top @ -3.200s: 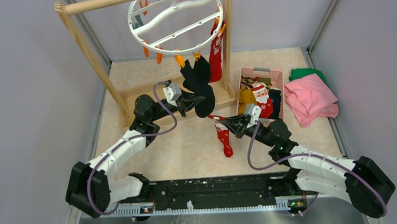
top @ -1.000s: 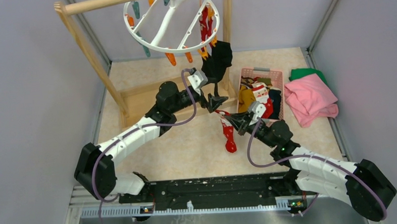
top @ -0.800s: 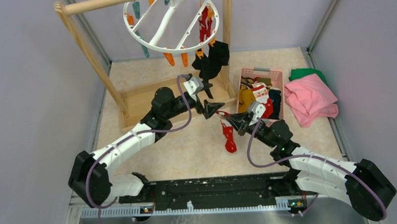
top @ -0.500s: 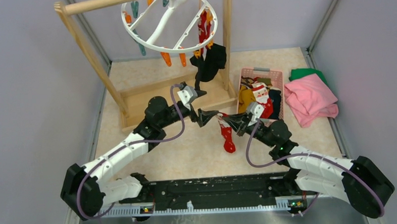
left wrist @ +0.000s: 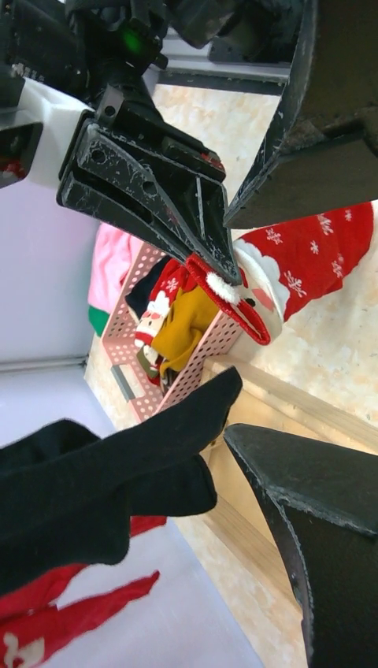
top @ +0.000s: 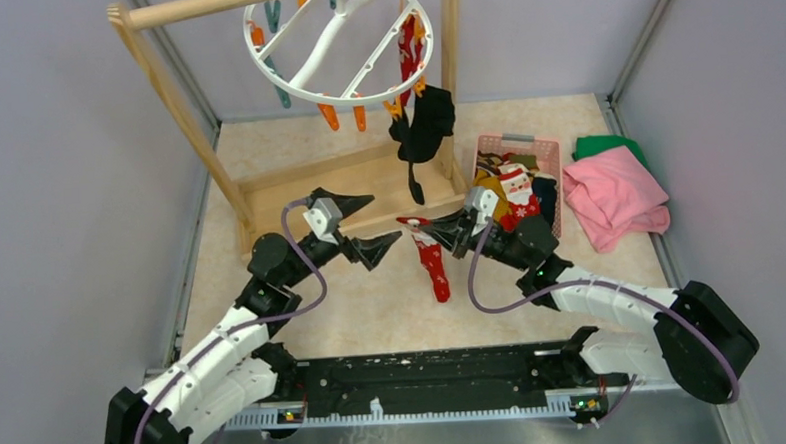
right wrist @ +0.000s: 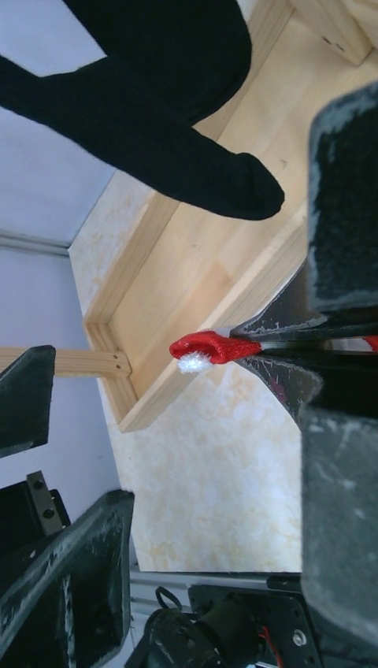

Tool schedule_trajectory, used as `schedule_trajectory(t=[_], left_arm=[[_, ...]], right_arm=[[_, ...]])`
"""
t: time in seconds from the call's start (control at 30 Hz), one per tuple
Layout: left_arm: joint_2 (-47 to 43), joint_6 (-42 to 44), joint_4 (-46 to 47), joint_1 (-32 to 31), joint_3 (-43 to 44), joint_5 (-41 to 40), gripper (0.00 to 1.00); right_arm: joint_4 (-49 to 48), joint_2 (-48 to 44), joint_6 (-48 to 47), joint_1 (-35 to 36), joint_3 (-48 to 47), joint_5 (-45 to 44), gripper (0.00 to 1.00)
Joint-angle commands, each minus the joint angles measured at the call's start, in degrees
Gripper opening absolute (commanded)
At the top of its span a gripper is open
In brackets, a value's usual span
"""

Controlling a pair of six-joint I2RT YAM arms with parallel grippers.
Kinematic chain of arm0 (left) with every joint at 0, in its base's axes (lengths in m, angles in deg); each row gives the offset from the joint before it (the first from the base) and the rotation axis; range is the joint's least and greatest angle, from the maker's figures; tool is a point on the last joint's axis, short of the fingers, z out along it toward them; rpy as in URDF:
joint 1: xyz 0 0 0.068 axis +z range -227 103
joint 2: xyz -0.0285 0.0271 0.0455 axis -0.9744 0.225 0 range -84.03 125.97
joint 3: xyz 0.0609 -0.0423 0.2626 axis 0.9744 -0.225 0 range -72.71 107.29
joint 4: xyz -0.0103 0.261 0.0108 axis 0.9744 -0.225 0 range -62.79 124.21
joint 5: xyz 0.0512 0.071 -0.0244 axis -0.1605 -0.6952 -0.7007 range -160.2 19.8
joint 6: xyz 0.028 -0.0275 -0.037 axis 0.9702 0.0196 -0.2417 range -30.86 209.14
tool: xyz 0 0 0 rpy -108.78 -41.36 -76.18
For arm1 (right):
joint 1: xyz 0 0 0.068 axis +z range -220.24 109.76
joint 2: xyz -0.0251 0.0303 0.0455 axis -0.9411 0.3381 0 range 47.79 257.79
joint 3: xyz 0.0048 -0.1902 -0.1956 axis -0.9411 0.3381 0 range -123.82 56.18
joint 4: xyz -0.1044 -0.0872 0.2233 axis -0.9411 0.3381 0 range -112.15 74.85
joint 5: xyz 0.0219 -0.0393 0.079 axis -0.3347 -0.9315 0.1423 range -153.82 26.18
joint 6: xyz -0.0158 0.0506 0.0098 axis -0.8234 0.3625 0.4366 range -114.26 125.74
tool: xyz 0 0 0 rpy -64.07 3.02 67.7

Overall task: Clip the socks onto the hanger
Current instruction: Rotate the hanger.

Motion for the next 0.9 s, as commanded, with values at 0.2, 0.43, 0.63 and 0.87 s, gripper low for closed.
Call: schedule_trajectory(t=[0.2,0.43,0.63,0.87], left_arm=[[6.2,-33.1,22.3,23.8,5.7,20.5,0.99],[6.6,-34.1,24.9,25.7,2.6,19.1,0.99],[-0.9,-27.8,21.6,25.7,-2.7,9.2,0.96],[-4.2,-26.9,20.3,25.7,-6.2,2.3,0.94]], right_arm=[[0.0,7.6,-1.4,-0.1,-12.8,-0.4,0.0],[-1.3,14.6,-4.7,4.9,-19.4,-11.8,0.0],[-8.9,20.7,-5.0,9.8,-22.4,-20.4,0.0],[-18.0,28.2,-5.1,13.5,-27.5,-35.1,0.0]])
